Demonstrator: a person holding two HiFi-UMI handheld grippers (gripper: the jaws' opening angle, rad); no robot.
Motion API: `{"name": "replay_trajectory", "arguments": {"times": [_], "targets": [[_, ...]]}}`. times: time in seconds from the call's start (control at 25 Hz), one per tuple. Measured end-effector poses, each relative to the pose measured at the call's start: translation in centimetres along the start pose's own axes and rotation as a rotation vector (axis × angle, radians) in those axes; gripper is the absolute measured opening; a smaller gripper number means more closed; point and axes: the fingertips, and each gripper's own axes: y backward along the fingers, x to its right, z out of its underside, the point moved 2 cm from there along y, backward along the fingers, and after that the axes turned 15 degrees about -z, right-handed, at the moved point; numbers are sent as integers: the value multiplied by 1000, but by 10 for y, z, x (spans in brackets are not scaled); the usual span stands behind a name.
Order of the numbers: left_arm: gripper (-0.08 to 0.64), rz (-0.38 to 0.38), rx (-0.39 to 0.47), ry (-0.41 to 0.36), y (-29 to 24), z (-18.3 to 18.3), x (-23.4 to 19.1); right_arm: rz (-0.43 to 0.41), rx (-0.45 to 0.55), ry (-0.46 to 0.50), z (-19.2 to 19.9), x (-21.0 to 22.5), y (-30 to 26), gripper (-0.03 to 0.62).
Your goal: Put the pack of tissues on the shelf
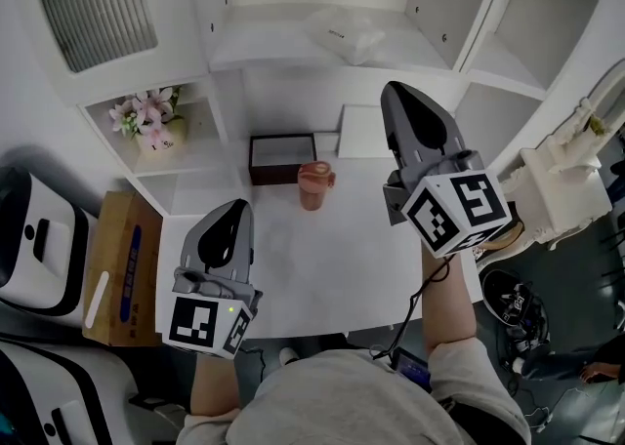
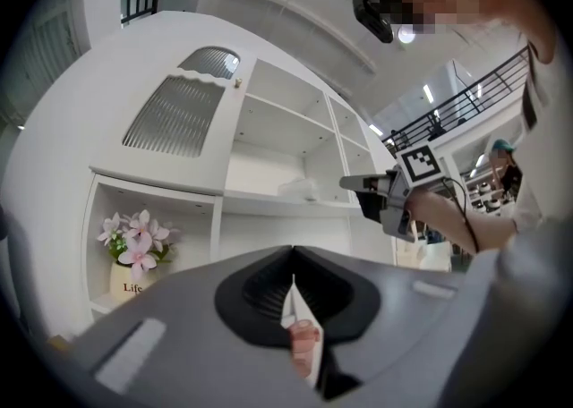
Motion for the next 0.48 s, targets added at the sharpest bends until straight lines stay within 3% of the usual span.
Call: {"name": "replay_trajectory", "arguments": {"times": [0.48], "targets": [[2, 114, -3, 19, 0, 5, 24, 10, -77, -4, 19, -29, 40, 0]]}}
